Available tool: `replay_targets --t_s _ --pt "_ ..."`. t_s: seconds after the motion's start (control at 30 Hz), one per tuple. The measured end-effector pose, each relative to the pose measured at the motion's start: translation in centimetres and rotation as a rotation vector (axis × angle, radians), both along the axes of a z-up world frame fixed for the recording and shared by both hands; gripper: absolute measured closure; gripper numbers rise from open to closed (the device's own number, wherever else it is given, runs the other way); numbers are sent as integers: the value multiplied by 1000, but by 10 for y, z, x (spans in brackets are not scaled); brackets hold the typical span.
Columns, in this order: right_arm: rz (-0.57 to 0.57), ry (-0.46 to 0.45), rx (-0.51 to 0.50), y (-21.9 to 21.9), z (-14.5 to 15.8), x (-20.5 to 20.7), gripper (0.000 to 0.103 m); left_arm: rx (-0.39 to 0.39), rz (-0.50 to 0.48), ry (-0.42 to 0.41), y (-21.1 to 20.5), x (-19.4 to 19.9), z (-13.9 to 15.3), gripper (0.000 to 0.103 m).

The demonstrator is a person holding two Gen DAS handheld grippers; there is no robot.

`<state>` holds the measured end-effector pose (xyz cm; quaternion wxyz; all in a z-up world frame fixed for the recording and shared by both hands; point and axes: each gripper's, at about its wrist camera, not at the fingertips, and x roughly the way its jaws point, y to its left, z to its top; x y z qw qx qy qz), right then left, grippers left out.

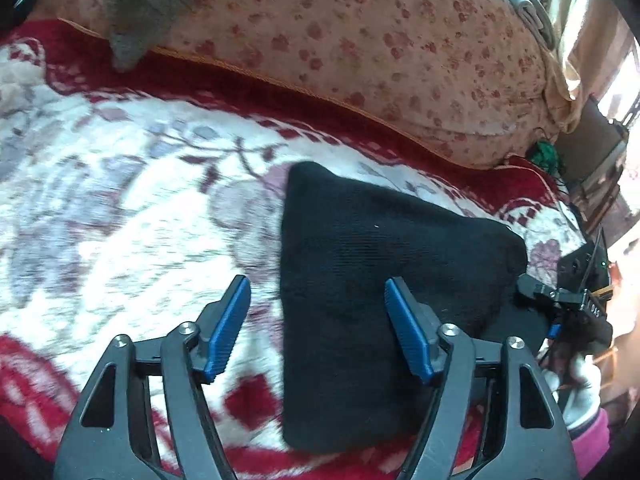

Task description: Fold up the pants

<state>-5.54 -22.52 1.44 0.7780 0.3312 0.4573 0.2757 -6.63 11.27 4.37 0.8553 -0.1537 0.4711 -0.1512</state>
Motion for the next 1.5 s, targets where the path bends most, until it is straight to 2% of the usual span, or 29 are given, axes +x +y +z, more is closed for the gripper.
replay_targets --t_s 0.1,0.17,0.23,0.3,0.33,0.4,0.53,0.6,0.73,0.87,1.0,1.23,1.4,1.43,1.5 --pt "53 -26 -50 16 3 3 25 -52 -8 27 -6 8 -11 32" --pt "53 -48 -105 24 4 3 32 -72 -10 28 -7 10 -14 34" --pt "44 -57 -110 25 4 3 39 -76 -28 17 -8 9 -10 49" --pt "44 -60 -59 21 6 0 51 -63 -39 -5 -7 7 -4 62" --pt "53 -65 -37 21 7 -2 53 -59 -43 -12 -6 6 -1 67" --pt "64 -90 -30 25 15 -4 55 -71 -44 -16 -2 3 6 70" --pt "87 -126 11 38 36 -3 57 -69 -12 -60 15 -4 24 70" --pt "116 -151 -5 52 48 -1 57 -68 18 -86 33 -6 38 70" --pt "162 -171 5 92 62 10 57 -51 70 -112 70 -5 55 70" --pt "207 -180 34 139 64 24 57 3 146 -136 118 -9 64 70" --pt "264 -155 56 195 54 41 57 38 219 -128 158 -11 59 70" --pt "342 -69 37 269 18 64 57 59 337 -55 212 -15 25 70" --pt "333 -31 -26 278 0 73 55 23 343 -37 223 -15 7 69" --pt "331 -7 -46 278 -4 76 54 30 343 -38 222 -14 6 64" --pt "321 22 -94 273 -8 77 46 59 358 -39 217 -13 5 56"
